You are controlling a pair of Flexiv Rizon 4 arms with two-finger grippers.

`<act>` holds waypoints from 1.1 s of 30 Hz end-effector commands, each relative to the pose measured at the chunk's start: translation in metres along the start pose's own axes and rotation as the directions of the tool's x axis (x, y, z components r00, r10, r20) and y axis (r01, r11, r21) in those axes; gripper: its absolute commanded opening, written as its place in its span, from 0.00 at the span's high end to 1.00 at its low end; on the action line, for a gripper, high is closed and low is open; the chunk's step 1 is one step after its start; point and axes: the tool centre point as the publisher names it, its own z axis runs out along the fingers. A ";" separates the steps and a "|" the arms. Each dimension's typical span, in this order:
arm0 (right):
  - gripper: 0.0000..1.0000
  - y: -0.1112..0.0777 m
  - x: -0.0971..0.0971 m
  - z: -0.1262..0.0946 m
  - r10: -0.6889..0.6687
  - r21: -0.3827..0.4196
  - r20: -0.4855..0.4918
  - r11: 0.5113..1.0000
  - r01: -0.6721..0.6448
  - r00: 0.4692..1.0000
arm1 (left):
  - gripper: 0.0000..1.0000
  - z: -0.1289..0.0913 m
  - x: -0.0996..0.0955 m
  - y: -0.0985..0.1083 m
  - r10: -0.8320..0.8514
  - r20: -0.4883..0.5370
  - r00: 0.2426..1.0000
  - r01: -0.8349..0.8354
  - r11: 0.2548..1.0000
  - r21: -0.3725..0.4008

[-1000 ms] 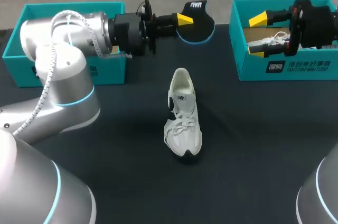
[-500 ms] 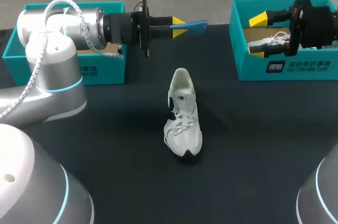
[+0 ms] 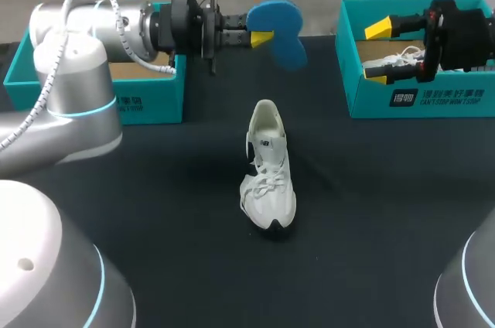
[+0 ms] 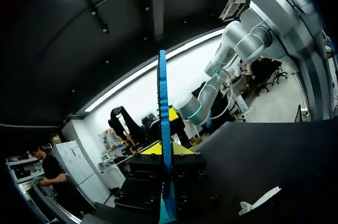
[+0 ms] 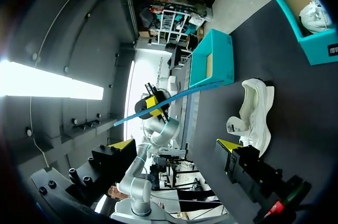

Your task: Take the shoe out of the shoebox, open the shoe tongue, remove and reinsert the insole, then place the shoe into the shoebox

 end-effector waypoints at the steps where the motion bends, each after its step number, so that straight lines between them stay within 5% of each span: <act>1: 0.00 0.000 0.000 0.001 0.001 -0.001 0.001 1.000 -0.001 1.000 | 1.00 -0.002 0.007 -0.003 -0.237 0.117 0.964 0.225 0.969 0.103; 20: 0.00 0.000 0.000 0.001 0.001 -0.001 0.001 1.000 -0.001 1.000 | 1.00 -0.002 0.007 -0.003 -0.237 0.117 0.964 0.225 0.969 0.103; 23: 0.00 0.000 0.000 0.001 0.001 -0.001 0.001 1.000 -0.001 1.000 | 1.00 -0.005 0.009 0.000 -0.530 0.160 0.833 0.505 0.846 0.172; 29: 0.00 0.000 0.000 0.001 0.001 -0.001 0.001 1.000 -0.001 1.000 | 1.00 -0.015 0.012 0.005 -0.764 0.117 0.634 0.731 0.642 0.232; 33: 0.00 0.000 0.000 0.001 0.001 -0.001 0.001 1.000 -0.001 1.000 | 1.00 -0.020 0.012 0.005 -0.867 0.105 0.488 0.844 0.499 0.199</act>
